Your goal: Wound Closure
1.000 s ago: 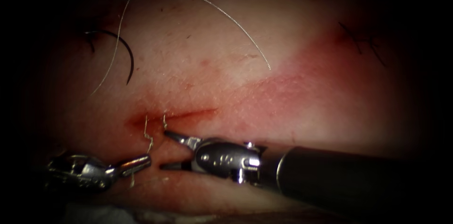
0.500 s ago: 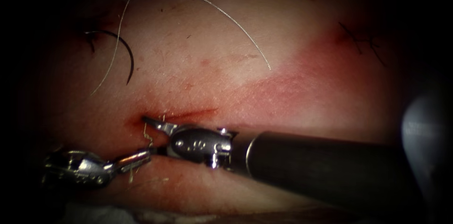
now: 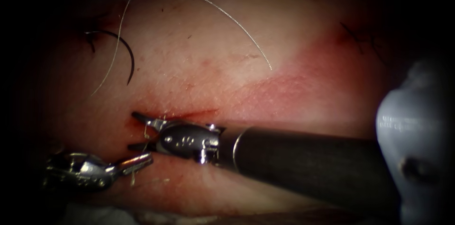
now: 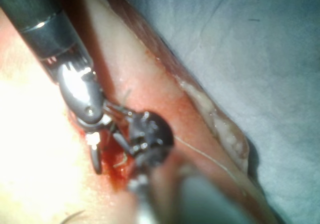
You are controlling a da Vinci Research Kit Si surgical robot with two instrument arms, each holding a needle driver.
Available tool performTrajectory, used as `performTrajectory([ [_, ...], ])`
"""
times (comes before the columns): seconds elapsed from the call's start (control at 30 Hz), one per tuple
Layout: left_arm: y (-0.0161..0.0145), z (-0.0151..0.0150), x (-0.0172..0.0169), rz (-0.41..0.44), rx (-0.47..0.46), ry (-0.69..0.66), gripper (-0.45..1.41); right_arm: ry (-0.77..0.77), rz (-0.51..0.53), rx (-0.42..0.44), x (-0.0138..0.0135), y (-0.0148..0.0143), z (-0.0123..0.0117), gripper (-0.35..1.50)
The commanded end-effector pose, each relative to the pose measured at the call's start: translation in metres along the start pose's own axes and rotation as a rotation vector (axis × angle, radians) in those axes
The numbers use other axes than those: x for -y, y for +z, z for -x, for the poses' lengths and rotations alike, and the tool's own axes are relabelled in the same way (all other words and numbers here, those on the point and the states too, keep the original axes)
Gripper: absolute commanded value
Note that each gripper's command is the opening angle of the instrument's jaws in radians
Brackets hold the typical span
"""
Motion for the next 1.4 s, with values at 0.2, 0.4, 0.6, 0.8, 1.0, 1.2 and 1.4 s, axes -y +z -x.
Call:
performTrajectory([
  [0.2, 0.0005, 0.0002, -0.0009, 0.0, 0.003, -0.003, -0.45, -0.01, -0.009, -0.005, 0.001, 0.0015, 0.0009, 1.48],
  [0.4, 0.0004, 0.0002, -0.0009, 0.0, 0.004, -0.004, -0.45, -0.012, -0.02, -0.016, 0.0012, 0.0016, 0.0009, 1.48],
  [0.6, 0.0004, 0.0, -0.0011, 0.0, 0.003, -0.004, -0.45, -0.013, -0.021, -0.017, 0.001, 0.0018, 0.001, 1.46],
  [0.8, 0.0004, 0.0, -0.0011, -0.001, 0.004, -0.004, -0.45, -0.016, -0.065, -0.006, 0.001, 0.0017, 0.0011, 0.69],
  [1.0, 0.0004, 0.0, -0.0011, -0.001, 0.004, -0.004, -0.45, -0.033, -0.111, 0.025, 0.0004, 0.001, 0.0017, -0.35],
  [1.2, 0.0004, 0.0, -0.0012, -0.001, 0.004, -0.004, -0.45, -0.059, -0.108, 0.078, 0.0001, -0.001, 0.002, -0.35],
  [1.4, -0.0006, 0.0009, -0.0004, 0.0, 0.006, -0.002, -0.45, 0.065, -0.042, 0.09, 0.0007, -0.0011, 0.0005, 0.91],
])
